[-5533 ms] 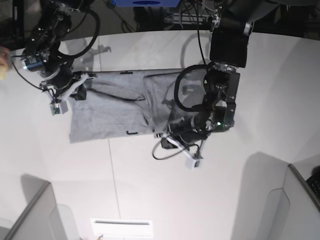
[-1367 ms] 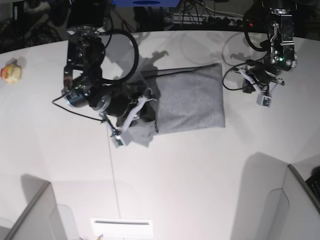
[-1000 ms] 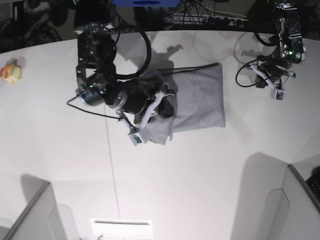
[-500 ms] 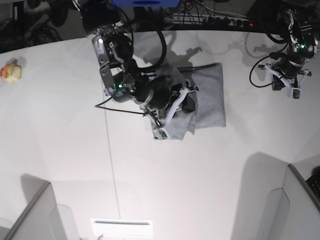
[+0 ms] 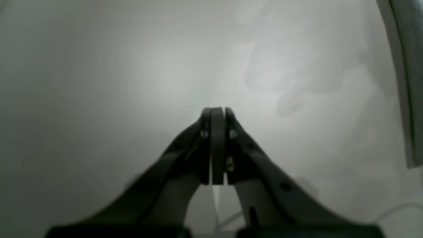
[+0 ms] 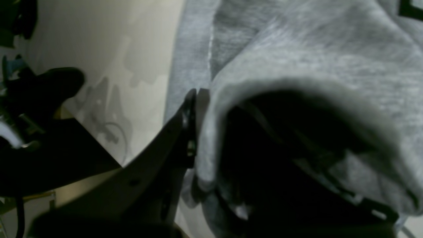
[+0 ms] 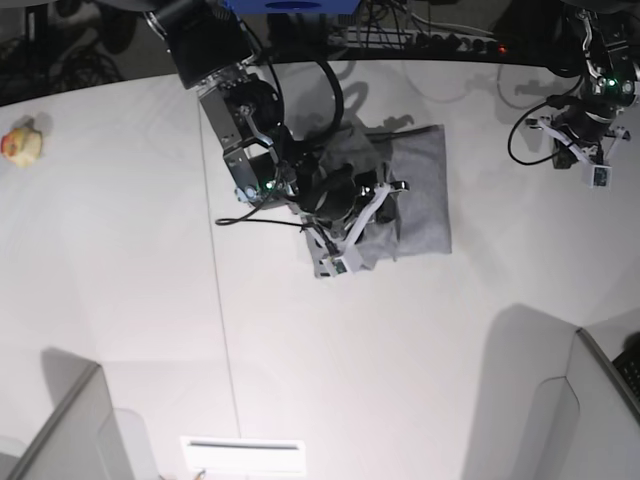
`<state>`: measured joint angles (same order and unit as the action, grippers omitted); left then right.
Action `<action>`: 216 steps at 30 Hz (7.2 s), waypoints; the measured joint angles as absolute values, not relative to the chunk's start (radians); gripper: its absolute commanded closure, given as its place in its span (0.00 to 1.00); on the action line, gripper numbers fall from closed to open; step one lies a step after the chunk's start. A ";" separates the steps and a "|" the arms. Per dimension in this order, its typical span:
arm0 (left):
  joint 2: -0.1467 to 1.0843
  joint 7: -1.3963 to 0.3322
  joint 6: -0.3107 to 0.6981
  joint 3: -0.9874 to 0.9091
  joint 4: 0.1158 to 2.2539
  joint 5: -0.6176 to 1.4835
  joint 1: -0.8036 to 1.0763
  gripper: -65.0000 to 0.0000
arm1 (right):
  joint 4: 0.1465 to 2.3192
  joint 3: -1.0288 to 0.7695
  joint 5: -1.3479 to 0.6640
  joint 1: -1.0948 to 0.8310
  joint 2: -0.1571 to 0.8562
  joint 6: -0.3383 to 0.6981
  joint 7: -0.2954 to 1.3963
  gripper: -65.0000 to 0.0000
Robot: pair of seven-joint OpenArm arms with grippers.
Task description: Fold the T-shirt properly
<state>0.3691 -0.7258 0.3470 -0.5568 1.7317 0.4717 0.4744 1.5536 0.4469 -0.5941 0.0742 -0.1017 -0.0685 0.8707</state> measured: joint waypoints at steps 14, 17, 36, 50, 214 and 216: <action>0.369 -0.726 0.347 -0.557 1.732 0.472 0.474 1.00 | 1.552 0.489 -0.593 0.120 -0.102 -0.069 0.871 0.42; 0.369 -0.727 0.347 -0.561 1.732 0.472 0.474 1.00 | 1.535 0.524 -0.596 0.142 -0.108 -0.069 0.867 0.42; 0.366 -0.727 0.350 -0.764 1.731 0.476 0.517 1.00 | 1.482 0.937 -0.605 0.273 -0.122 -0.072 0.812 0.42; 0.268 -0.730 0.570 -0.762 1.784 0.476 0.513 1.00 | 1.757 0.635 -0.614 0.113 0.053 -0.070 0.879 1.00; 0.352 0.309 0.685 -0.400 1.925 0.152 0.671 1.00 | 1.971 -0.138 -0.252 -0.931 0.161 0.035 -0.194 1.00; 0.355 0.398 0.678 -0.422 1.920 0.159 0.732 1.00 | 1.970 -0.138 -0.252 -0.977 0.159 0.031 -0.202 1.00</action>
<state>0.3550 0.3977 0.6781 -0.4225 1.9198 0.1585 0.7322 1.9701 -0.1379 -0.2520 -0.9771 0.1589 0.0311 -0.2024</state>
